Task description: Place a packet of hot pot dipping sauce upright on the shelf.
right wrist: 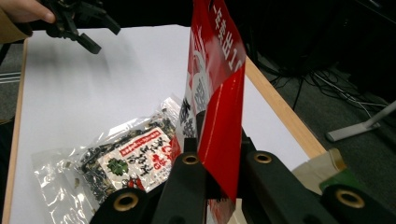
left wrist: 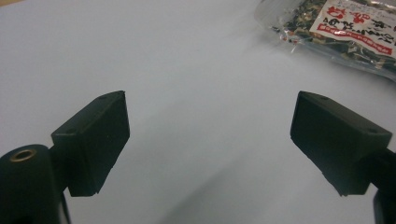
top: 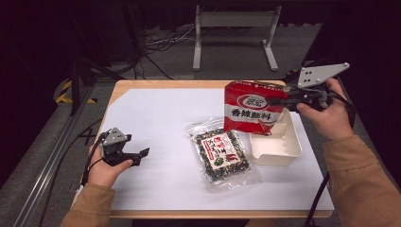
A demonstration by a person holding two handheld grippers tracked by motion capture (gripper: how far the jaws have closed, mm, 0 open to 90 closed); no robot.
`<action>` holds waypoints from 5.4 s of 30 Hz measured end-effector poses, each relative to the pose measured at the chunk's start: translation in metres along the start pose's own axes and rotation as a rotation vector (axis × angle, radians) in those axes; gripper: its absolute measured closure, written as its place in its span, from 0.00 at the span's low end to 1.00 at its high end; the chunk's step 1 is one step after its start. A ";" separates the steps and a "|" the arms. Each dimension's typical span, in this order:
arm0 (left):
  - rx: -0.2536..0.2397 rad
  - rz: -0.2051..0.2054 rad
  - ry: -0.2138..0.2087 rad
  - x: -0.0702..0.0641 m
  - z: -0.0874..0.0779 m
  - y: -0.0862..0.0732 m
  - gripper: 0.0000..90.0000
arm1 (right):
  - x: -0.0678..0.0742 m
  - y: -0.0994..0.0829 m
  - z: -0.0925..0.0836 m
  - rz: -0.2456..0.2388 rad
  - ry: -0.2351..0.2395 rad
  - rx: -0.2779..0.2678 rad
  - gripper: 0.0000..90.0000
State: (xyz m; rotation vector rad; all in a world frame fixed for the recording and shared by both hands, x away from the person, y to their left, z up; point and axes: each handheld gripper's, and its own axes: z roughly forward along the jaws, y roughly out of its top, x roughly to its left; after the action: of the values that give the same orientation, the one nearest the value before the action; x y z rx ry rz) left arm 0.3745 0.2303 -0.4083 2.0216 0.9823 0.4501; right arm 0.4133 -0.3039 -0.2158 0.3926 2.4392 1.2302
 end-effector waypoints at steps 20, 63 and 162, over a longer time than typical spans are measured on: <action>0.015 -0.034 0.021 0.005 -0.001 -0.010 0.13 | -0.035 -0.022 -0.019 0.018 -0.091 -0.005 0.99; 0.028 -0.046 0.001 0.005 0.005 -0.013 0.13 | -0.056 -0.047 0.015 0.017 -0.139 0.090 0.98; 0.065 -0.051 -0.028 0.002 0.018 -0.013 0.13 | -0.057 -0.139 0.043 0.416 -0.274 0.241 0.67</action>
State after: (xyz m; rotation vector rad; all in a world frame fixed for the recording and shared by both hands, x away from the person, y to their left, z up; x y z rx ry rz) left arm 0.3811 0.2270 -0.4296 2.0500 1.0412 0.3663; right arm 0.4730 -0.3767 -0.3405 1.1064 2.3351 0.9475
